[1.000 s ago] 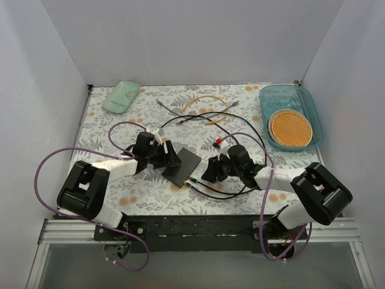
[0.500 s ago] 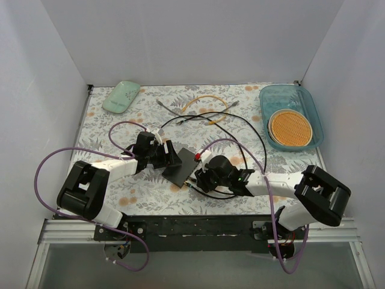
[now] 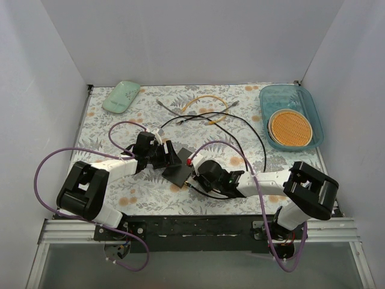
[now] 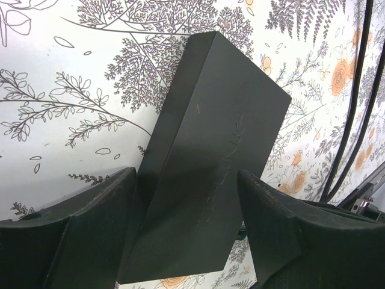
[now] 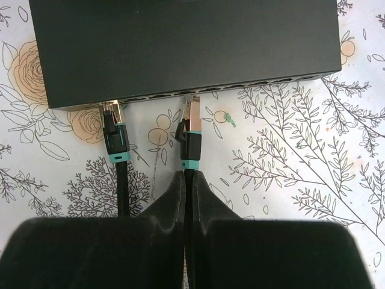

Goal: Insert the plug into the switch port

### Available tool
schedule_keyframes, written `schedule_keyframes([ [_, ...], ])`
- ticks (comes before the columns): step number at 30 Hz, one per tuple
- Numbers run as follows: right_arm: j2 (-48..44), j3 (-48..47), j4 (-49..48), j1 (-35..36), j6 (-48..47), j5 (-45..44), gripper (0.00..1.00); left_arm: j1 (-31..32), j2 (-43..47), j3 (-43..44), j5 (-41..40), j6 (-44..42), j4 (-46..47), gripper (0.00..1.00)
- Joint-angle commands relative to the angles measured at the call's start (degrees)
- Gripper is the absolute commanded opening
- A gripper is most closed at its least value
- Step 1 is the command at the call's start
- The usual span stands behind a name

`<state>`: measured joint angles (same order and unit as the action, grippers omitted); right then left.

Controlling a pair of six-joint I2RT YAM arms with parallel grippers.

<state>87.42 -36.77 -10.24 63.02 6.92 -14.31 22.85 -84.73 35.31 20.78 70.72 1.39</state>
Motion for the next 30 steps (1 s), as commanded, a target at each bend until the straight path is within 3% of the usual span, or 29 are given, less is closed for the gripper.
schedule_keyframes([
  [1, -2.2, 0.8, -0.4, -0.4, 2.2, 0.4, 0.01, 0.4, 1.7, 0.4, -0.7, -0.6, -3.6, 0.68],
  [9, -8.4, 9.2, -8.4, -5.9, 8.4, 16.8, 0.01, 0.4, 1.8, 0.1, -0.6, -0.1, -3.1, 0.68],
  [17, -8.8, 14.2, -20.3, -13.2, 14.0, 34.2, 0.01, 0.4, 1.8, -0.3, -0.7, -0.1, -2.5, 0.68],
  [24, -5.5, 17.6, -29.0, -19.3, 20.0, 43.0, 0.01, 0.4, 1.6, -0.5, -0.4, 0.0, -2.0, 0.68],
  [30, -0.5, 17.6, -36.0, -20.3, 25.0, 48.0, 0.01, 0.4, 1.3, -0.5, -0.1, 0.1, -1.7, 0.67],
])
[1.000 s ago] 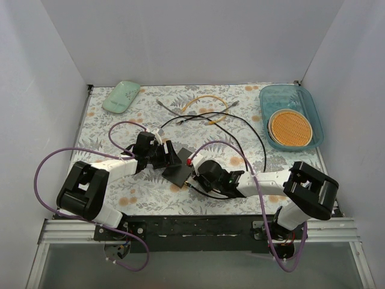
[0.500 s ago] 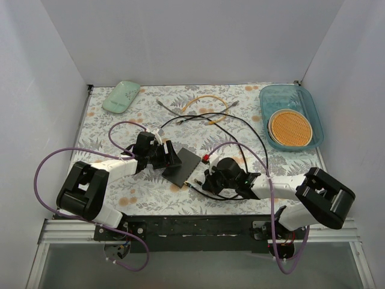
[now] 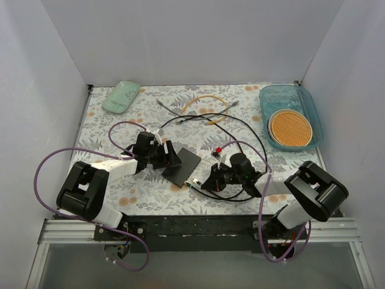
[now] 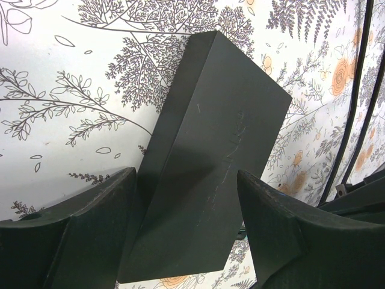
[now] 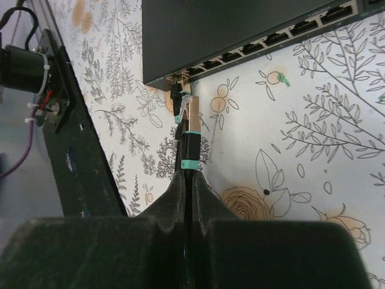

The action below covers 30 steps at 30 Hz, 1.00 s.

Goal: Insert the plug into the switch port

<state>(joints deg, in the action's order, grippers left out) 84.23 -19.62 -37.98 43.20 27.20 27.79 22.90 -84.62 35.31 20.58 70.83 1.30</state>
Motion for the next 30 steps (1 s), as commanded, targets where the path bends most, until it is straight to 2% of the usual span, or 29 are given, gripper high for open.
schedule_keyframes([
  [1, 3.3, 0.5, -9.6, -0.6, 5.2, 6.5, 0.01, 0.4, 1.2, -0.5, 0.0, 0.0, -1.7, 0.68],
  [10, 8.7, -2.0, -9.7, -1.3, 8.9, 7.5, 0.01, 0.4, 1.1, -0.4, 0.3, -0.1, -1.7, 0.67],
  [30, 16.6, -3.8, -19.0, -4.0, 17.0, 12.5, 0.01, 0.4, 0.9, -0.8, 0.5, -0.3, -1.7, 0.67],
])
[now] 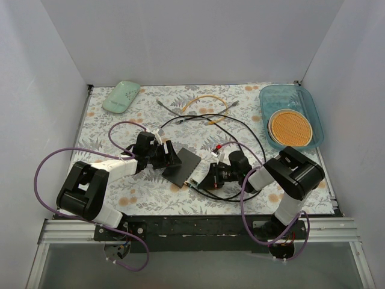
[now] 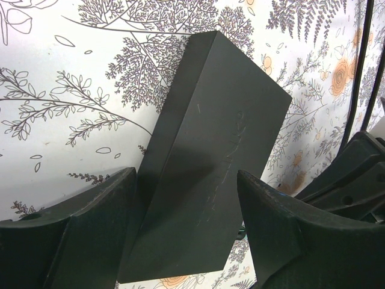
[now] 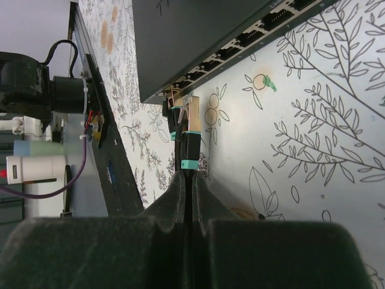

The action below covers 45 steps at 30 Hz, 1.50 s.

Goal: Insert the plug into the switch port

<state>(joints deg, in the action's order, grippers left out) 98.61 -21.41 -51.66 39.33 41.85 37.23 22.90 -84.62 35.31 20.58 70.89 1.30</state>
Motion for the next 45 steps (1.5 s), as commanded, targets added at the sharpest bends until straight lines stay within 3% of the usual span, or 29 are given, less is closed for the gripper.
schedule_keyframes([
  [1, 2.6, -1.9, -6.2, -0.2, 3.0, 3.6, 0.01, 0.4, 0.8, -0.8, 0.4, -0.3, -1.6, 0.67],
  [8, 5.0, -2.1, -11.0, -0.3, 6.1, 4.7, 0.01, 0.4, 0.7, -0.9, 0.5, -0.4, -1.7, 0.67],
  [45, 8.2, -3.7, -8.8, -1.6, 6.2, 2.8, 0.01, 0.4, 0.8, -1.4, 1.0, -0.1, -1.7, 0.67],
])
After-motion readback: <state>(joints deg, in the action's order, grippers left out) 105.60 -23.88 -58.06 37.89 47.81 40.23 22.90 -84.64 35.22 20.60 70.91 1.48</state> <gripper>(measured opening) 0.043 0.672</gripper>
